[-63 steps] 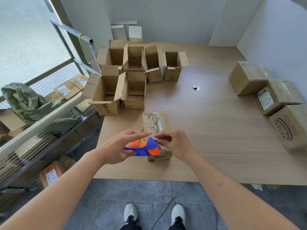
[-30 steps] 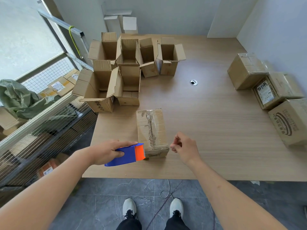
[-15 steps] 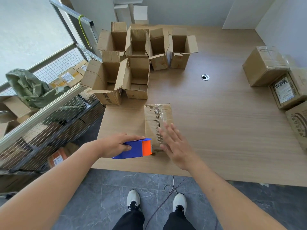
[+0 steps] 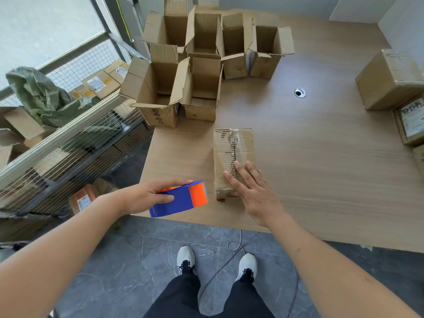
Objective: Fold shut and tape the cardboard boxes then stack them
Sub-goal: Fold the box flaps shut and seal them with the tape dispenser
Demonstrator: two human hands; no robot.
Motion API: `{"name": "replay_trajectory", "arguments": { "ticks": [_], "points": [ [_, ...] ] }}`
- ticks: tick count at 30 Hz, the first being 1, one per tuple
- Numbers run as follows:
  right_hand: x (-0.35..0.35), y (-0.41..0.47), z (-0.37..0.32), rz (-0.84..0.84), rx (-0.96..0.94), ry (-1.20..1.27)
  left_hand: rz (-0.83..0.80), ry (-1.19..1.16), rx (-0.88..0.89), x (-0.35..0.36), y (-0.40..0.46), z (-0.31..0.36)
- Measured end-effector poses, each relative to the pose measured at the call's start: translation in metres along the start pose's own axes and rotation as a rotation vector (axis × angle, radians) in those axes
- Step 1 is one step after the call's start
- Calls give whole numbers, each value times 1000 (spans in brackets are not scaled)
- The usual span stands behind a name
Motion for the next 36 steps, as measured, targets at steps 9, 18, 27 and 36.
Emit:
{"name": "replay_trajectory", "arguments": {
  "ticks": [9, 18, 27, 36],
  "points": [
    [-11, 3, -12, -28, 174, -1, 52, 301, -96, 0, 32, 10],
    [-4, 24, -53, 70, 393, -12, 58, 236, -167, 5, 45, -4],
    [-6, 34, -66, -36, 377, -46, 92, 129, -87, -8, 24, -6],
    [-41, 16, -31, -10, 198, -86, 86, -18, 76, -44, -1, 27]
  ]
}}
Point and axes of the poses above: each hand's wrist, its own y-axis towards the middle knuckle, its own x-axis out of the palm, z = x × y, the point moved 7 cm from there along y, towards the middle knuckle, and after that the axes turned 1 degree about x, right-handed, at the moved point
